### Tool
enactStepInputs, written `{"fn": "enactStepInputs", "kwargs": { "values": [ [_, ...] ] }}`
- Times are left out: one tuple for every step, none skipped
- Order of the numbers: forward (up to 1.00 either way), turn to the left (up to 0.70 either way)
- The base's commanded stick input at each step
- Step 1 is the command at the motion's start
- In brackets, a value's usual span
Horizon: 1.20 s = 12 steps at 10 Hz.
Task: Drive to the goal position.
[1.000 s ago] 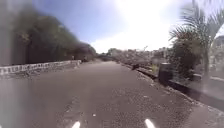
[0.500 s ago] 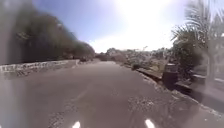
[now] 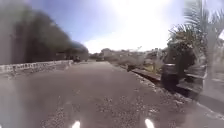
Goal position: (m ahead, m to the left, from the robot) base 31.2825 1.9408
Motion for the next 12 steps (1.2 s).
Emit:
{"fn": "enactStepInputs", "kwargs": {
  "values": [
    [0.5, -0.09],
    [0.5, -0.3],
    [0.5, 0.0],
    [0.5, 0.0],
    [0.5, 0.0],
    [0.5, 0.0],
    [0.5, 0.0],
    [0.5, 0.0],
    [0.5, 0.0],
    [0.5, 0.0],
    [0.5, 0.0],
    [0.5, 0.0]
  ]
}}
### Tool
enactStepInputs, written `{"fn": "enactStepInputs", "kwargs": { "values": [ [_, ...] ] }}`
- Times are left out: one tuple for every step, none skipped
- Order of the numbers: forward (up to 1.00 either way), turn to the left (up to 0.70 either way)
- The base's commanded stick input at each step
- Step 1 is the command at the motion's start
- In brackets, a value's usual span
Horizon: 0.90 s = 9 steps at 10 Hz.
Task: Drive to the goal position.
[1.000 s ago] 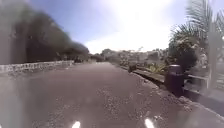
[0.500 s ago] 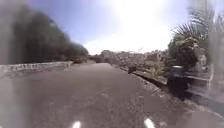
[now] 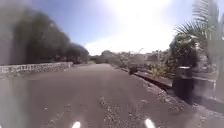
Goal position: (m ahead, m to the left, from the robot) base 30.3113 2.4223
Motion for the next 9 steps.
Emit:
{"fn": "enactStepInputs", "kwargs": {
  "values": [
    [0.5, 0.0],
    [0.5, 0.0],
    [0.5, 0.0],
    [0.5, 0.0],
    [0.5, 0.0],
    [0.5, 0.0],
    [0.5, 0.0],
    [0.5, 0.0],
    [0.5, 0.0]
  ]
}}
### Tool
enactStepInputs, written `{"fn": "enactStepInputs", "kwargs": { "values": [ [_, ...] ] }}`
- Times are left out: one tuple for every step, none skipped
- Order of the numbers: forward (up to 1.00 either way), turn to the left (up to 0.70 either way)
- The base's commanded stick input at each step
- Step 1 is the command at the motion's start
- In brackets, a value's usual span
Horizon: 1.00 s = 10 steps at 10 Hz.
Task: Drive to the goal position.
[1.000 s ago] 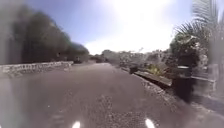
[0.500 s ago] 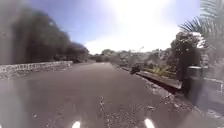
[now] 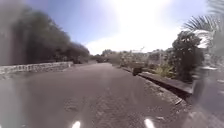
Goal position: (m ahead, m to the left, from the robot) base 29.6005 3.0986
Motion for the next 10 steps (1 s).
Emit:
{"fn": "enactStepInputs", "kwargs": {
  "values": [
    [0.5, 0.0],
    [0.5, 0.0],
    [0.5, 0.0],
    [0.5, 0.0],
    [0.5, 0.0],
    [0.5, 0.0],
    [0.5, 0.0],
    [0.5, 0.0],
    [0.5, 0.0],
    [0.5, 0.0]
  ]
}}
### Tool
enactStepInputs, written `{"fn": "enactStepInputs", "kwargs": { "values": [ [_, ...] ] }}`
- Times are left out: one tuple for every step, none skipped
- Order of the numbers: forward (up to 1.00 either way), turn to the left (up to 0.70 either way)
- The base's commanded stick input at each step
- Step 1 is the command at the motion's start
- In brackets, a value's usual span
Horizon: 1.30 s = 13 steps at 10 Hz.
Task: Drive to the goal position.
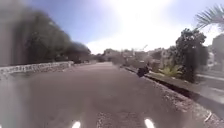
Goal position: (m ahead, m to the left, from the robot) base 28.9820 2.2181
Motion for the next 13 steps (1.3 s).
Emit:
{"fn": "enactStepInputs", "kwargs": {
  "values": [
    [0.5, 0.0],
    [0.5, 0.0],
    [0.5, 0.0],
    [0.5, 0.0],
    [0.5, 0.0],
    [0.5, 0.0],
    [0.5, 0.0],
    [0.5, 0.0],
    [0.5, 0.0],
    [0.5, 0.0],
    [0.5, 0.0],
    [0.5, 0.0],
    [0.5, 0.0]
  ]
}}
